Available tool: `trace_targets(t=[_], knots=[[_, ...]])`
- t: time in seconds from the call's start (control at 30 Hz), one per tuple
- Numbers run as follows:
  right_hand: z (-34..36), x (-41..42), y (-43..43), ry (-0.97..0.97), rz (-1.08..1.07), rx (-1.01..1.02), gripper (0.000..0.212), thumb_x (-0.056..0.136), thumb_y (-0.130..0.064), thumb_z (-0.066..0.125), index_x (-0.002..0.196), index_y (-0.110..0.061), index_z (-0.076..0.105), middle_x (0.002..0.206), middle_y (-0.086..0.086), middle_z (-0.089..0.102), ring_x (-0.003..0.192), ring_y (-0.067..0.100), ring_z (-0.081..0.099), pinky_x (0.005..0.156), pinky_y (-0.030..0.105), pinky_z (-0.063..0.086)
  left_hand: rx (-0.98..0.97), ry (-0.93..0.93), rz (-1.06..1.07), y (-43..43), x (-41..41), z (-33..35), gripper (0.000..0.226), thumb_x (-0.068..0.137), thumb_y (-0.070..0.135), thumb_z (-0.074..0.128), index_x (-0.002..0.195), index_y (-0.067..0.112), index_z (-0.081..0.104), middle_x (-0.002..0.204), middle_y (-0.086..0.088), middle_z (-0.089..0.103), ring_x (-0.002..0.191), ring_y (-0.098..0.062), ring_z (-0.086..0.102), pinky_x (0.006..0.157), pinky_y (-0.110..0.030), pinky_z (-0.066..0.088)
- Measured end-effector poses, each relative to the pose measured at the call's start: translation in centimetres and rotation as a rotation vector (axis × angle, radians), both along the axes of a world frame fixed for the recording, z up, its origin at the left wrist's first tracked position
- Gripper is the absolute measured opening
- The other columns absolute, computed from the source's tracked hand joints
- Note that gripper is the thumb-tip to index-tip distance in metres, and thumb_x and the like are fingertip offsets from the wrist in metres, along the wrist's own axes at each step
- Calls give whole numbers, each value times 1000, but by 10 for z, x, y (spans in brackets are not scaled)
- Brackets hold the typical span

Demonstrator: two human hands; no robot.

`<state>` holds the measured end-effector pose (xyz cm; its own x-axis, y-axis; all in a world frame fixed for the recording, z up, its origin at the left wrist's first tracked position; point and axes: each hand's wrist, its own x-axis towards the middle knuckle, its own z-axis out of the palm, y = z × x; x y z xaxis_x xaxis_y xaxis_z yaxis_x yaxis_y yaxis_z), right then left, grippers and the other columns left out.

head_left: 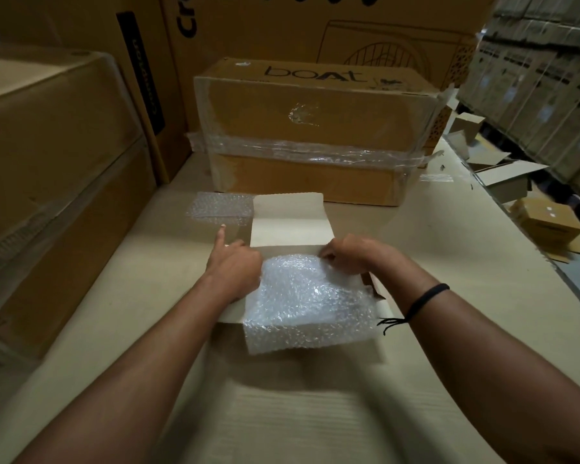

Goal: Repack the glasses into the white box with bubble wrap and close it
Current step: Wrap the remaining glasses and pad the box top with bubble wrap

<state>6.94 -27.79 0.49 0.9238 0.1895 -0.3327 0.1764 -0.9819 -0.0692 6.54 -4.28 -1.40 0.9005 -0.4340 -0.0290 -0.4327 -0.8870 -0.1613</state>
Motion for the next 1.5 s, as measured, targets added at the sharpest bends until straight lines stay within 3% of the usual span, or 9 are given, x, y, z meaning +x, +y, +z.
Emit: trace_targets(t=[0.13, 0.33, 0.57, 0.67, 0.8, 1.03, 1.2, 1.37, 1.5], knots=[[18, -15, -17, -188, -35, 44, 28, 91, -15, 50, 107, -32, 65, 102, -9, 68, 88, 16, 64, 77, 34, 56, -117, -139, -35, 13, -9, 6, 18, 90, 39, 56, 98, 33, 71, 111, 18, 66, 117, -9, 49, 114, -55, 5], [19, -26, -12, -121, 54, -117, 25, 90, -23, 48, 108, -26, 65, 108, -4, 66, 95, 19, 63, 77, 32, 53, 64, -33, -11, 9, -15, 0, 17, 82, 41, 56, 85, 31, 69, 115, 15, 66, 124, -15, 45, 112, -61, -3], [-11, -19, -13, -77, 159, -179, 24, 90, -37, 34, 94, -31, 57, 120, -5, 64, 104, 18, 56, 90, 42, 51, 53, -67, 34, -1, -15, 3, 14, 82, 41, 64, 88, 29, 67, 96, 10, 69, 116, -18, 51, 113, -58, 7], [-1, -24, -19, -93, 154, -76, 19, 90, -34, 44, 102, -34, 59, 129, -7, 60, 111, 18, 56, 96, 41, 47, 56, 13, -3, 4, -17, 7, 17, 84, 40, 58, 91, 30, 69, 115, 9, 66, 129, -20, 42, 113, -61, -3], [15, -42, -23, -189, 258, -52, 7, 88, -36, 57, 92, -34, 64, 138, -17, 51, 116, 13, 46, 93, 31, 35, 103, 264, -23, 10, -19, 17, 31, 82, 42, 52, 105, 36, 71, 156, 9, 26, 147, -25, 6, 105, -63, -21], [4, -51, -7, -124, 298, -291, 29, 91, -51, 47, 105, -37, 68, 147, -16, 40, 121, 17, 35, 91, 35, 29, 136, 161, -11, 0, -30, 14, 35, 75, 52, 67, 103, 30, 67, 147, 6, 40, 142, -27, 19, 112, -63, -5], [5, -55, -13, -229, 225, -81, 9, 88, -39, 56, 90, -35, 63, 133, -18, 53, 120, 16, 41, 82, 32, 27, 82, 142, -34, 5, -36, 13, 24, 81, 55, 63, 90, 33, 67, 154, 5, 32, 145, -29, 13, 112, -63, -4], [7, -62, -11, -5, 235, -217, 36, 95, -49, 40, 116, -36, 66, 157, -12, 27, 142, 19, 18, 111, 48, 19, 78, 393, 23, 5, -25, 13, 37, 78, 49, 57, 108, 32, 71, 162, 2, 4, 146, -30, -13, 107, -60, -21], [12, -63, -8, 102, 186, -173, 45, 94, -52, 36, 118, -29, 67, 161, -6, 15, 147, 22, 6, 117, 55, 3, 138, 506, 34, 9, -20, 17, 37, 77, 54, 62, 110, 37, 67, 162, 5, -7, 144, -29, -23, 104, -60, -26]])
